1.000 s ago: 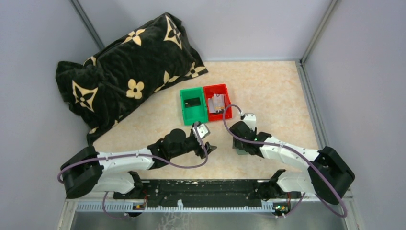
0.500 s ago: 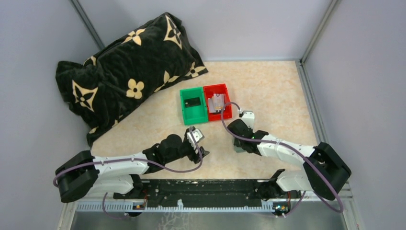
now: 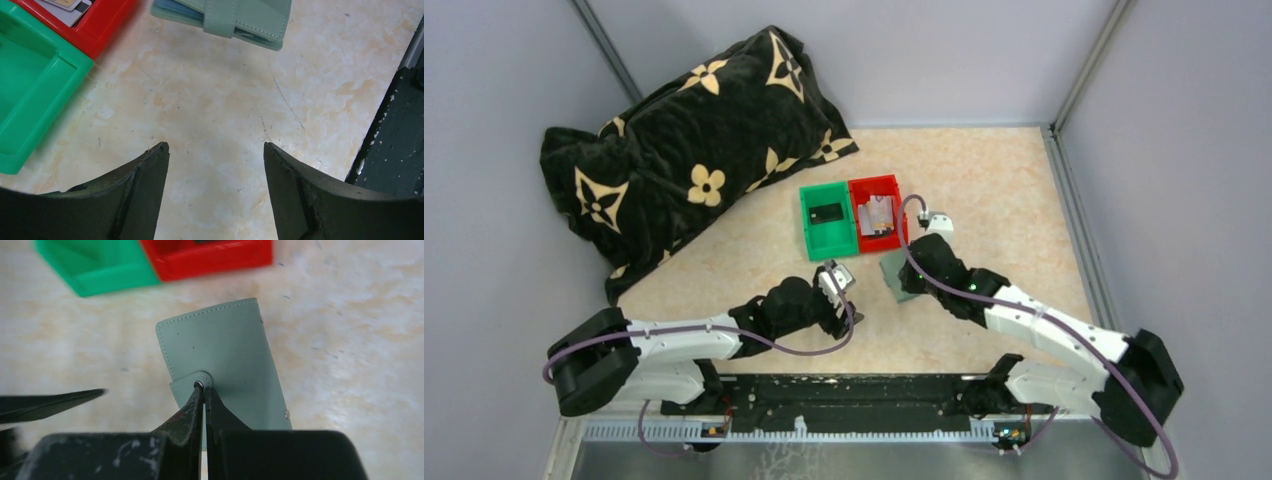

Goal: Take the credit cards out of the card holder

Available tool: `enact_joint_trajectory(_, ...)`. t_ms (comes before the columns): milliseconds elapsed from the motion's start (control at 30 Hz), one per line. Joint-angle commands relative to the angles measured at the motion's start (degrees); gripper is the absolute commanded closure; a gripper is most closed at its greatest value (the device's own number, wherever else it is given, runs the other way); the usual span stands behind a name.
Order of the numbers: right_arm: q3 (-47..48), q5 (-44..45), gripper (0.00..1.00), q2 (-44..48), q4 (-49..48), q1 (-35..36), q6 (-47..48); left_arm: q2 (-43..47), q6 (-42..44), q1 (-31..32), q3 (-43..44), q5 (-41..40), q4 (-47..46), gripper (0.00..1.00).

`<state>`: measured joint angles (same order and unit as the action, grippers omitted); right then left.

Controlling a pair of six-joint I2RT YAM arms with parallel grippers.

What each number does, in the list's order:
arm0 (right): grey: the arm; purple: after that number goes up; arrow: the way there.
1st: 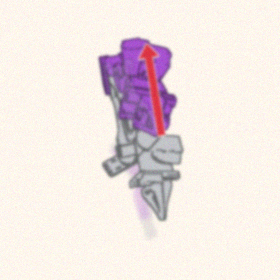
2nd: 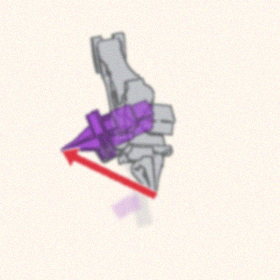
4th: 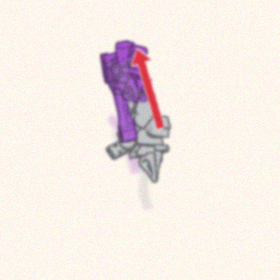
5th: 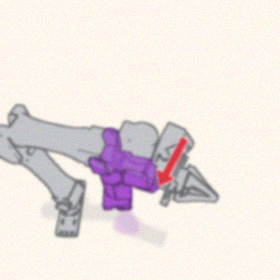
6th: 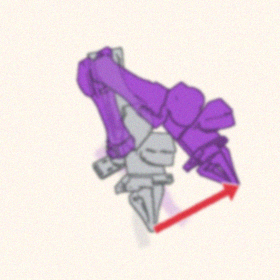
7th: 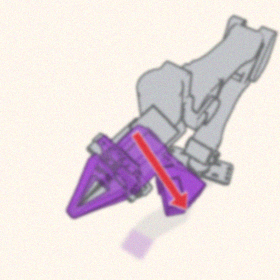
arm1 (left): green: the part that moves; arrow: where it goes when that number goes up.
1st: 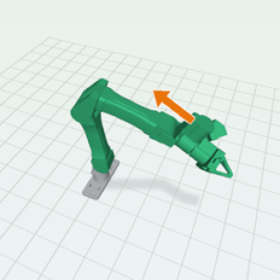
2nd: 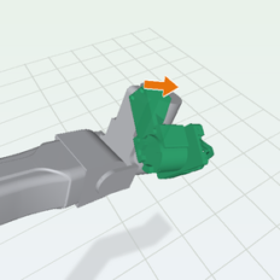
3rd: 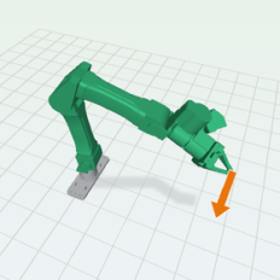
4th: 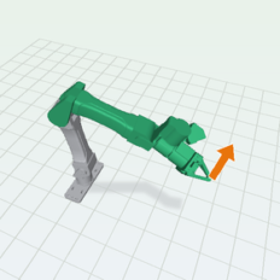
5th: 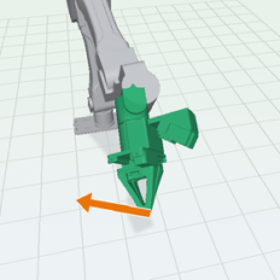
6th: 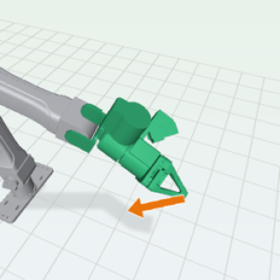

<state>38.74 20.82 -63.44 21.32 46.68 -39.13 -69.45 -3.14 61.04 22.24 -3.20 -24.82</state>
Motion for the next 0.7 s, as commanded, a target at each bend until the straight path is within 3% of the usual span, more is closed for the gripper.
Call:
enact_joint_trajectory(0,-0.8,-18.7,1.00,8.4,-16.0,-4.4,-2.7,-0.9,-2.3,0.3,2.8,0.8,-0.4,0.25)
enact_joint_trajectory(67,-2.1,-17.2,1.00,9.4,-14.1,-7.3,-3.4,-0.6,-2.7,0.3,2.5,0.9,-0.5,0.24)
enact_joint_trajectory(133,3.9,-8.6,1.00,4.4,0.4,-7.5,1.0,0.3,-3.1,0.3,1.8,0.8,-0.8,0.24)
enact_joint_trajectory(167,6.4,-8.0,1.00,4.2,3.2,-6.4,2.2,0.8,-3.0,0.3,1.5,0.6,-0.9,0.24)
enact_joint_trajectory(233,4.4,-7.7,1.00,12.2,-4.9,-1.6,3.0,2.3,-3.5,0.3,1.3,0.3,1.4,0.25)
enact_joint_trajectory(267,2.7,-7.3,1.00,14.4,-6.8,-2.7,3.3,3.0,-3.7,0.3,0.8,-0.3,1.6,0.24)
enact_joint_trajectory(367,8.3,-2.8,1.00,5.3,7.3,-6.5,5.6,4.0,-3.3,0.2,-1.6,-2.1,-2.6,0.25)
enact_joint_trajectory(433,7.5,0.9,1.00,8.7,3.2,-0.8,6.6,3.7,-3.2,0.2,0.0,-1.9,-1.0,0.25)
enact_joint_trajectory(667,7.2,-0.5,1.00,0.6,5.6,-0.5,5.0,-0.2,-4.0,0.3,6.2,0.3,0.2,0.26)
